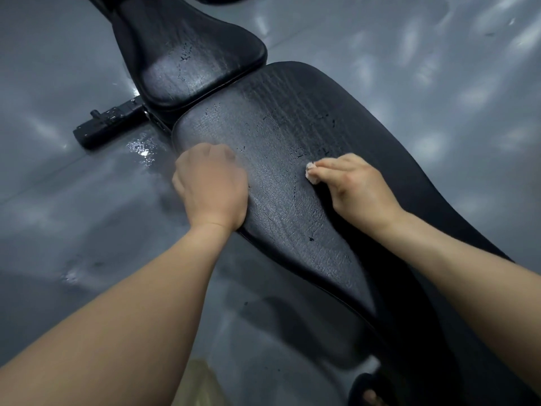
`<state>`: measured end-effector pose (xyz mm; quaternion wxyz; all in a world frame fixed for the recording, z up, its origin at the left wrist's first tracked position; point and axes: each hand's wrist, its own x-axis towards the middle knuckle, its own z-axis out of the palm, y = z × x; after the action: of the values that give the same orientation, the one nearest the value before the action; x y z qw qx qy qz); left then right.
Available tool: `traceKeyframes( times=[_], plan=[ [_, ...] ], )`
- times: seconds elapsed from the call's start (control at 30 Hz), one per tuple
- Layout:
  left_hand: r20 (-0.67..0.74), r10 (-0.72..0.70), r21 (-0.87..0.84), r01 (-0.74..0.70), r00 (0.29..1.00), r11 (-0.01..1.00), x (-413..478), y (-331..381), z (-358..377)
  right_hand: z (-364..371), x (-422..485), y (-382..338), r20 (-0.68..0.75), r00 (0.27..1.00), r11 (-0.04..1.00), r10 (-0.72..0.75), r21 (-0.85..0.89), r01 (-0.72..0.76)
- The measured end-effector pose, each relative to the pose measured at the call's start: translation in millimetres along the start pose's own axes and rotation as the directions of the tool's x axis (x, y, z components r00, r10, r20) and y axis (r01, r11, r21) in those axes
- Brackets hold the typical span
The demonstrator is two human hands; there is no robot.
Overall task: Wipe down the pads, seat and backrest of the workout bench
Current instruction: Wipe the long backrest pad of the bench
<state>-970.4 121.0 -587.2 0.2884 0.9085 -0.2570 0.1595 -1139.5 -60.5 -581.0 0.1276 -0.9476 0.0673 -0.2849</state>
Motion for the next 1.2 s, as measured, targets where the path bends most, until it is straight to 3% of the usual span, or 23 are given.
traceKeyframes(
  times=[0.13,0.27,0.37,0.57,0.67,0.77,0.87,1.03,1.2],
  plan=[
    [0.003,-0.002,0.000,0.002,1.000,1.000,-1,1,0,8,6,-11,-0.020,1.000,1.000,-0.003,0.011,0.003],
    [0.007,-0.005,-0.001,0.005,1.000,1.000,-1,0,0,2,-26,-35,0.097,0.980,0.982,-0.176,0.079,0.169],
    [0.011,-0.008,0.005,0.008,1.000,1.000,-1,1,0,0,-14,-18,0.145,0.963,0.974,-0.227,0.029,0.226],
    [0.015,-0.002,-0.004,0.003,1.000,1.000,0,0,0,8,16,-5,-0.023,0.993,0.974,0.118,-0.192,-0.120],
    [0.008,-0.004,-0.009,0.004,1.000,1.000,-1,-1,-1,-4,1,-20,0.151,0.978,0.978,0.143,-0.170,-0.117],
    [0.003,0.004,-0.009,-0.003,1.000,1.000,-1,-2,1,-31,0,-7,0.337,0.940,0.995,0.047,-0.101,-0.014],
    [0.003,0.002,-0.012,-0.002,1.000,1.000,-1,-1,1,-43,7,13,0.452,0.892,1.000,0.026,-0.027,-0.016],
    [-0.006,0.003,-0.012,-0.003,1.000,1.000,-1,-1,0,-32,3,9,0.324,0.946,0.993,-0.025,-0.099,0.060],
    [0.001,-0.003,-0.011,0.003,1.000,1.000,-1,1,-1,-10,9,-9,0.185,0.983,0.995,-0.014,-0.096,0.032]
  ],
)
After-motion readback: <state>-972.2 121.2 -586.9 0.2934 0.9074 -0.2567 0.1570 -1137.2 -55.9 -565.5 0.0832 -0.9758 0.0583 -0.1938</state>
